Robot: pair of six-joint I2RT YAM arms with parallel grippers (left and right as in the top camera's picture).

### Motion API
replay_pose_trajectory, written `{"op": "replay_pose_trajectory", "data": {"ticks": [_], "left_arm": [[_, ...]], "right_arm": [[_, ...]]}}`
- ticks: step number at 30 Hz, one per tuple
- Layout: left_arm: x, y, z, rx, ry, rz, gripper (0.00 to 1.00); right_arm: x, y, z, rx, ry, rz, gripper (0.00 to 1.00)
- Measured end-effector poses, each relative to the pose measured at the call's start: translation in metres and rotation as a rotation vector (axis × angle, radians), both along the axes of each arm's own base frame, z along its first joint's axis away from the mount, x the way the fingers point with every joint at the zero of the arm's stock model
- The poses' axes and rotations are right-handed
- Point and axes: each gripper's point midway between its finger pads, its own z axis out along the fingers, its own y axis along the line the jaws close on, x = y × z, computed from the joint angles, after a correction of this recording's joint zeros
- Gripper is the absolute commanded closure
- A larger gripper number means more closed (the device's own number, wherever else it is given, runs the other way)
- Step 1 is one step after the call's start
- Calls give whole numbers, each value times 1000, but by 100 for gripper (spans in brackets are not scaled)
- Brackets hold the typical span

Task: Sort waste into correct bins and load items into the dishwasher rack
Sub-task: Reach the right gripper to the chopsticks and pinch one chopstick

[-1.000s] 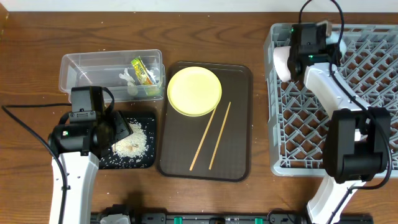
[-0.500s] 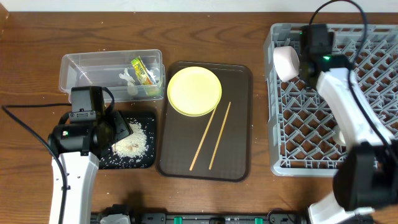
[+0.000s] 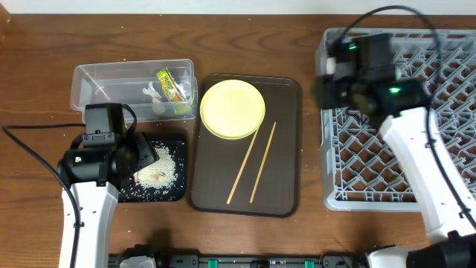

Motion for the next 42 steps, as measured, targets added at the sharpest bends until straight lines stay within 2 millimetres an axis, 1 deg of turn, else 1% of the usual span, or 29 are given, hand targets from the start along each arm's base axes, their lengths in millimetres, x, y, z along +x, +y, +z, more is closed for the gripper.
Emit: {"op": "replay_pose_trajectory", "data": {"ticks": [2, 4, 8, 12, 16, 20, 27, 32, 38, 42], "left_arm": [[0, 0, 0, 0, 0, 0, 33], [0, 0, 0, 0, 0, 0, 33], [0, 0, 0, 0, 0, 0, 33], [0, 0, 0, 0, 0, 0, 33], [0, 0, 0, 0, 0, 0, 33], [0, 0, 0, 0, 0, 0, 33], [0, 0, 0, 0, 0, 0, 33], [0, 0, 0, 0, 0, 0, 33], [0, 0, 0, 0, 0, 0, 33], [0, 0, 0, 0, 0, 0, 33]], "right_arm": [[-14, 26, -9, 21, 53, 50, 51], [-30, 49, -23, 19, 121, 85, 51], [-58, 84, -64, -36, 270, 123, 55], [-83, 101, -106, -113, 411, 92, 56], [-98, 112, -136, -165, 492, 46, 57], [-107, 116, -159, -213, 544, -10, 60], [-112, 110, -190, -274, 608, -94, 62], [-113, 109, -197, -285, 614, -111, 63], [-118, 101, -207, -299, 618, -145, 70], [-118, 99, -208, -301, 613, -161, 83]]}}
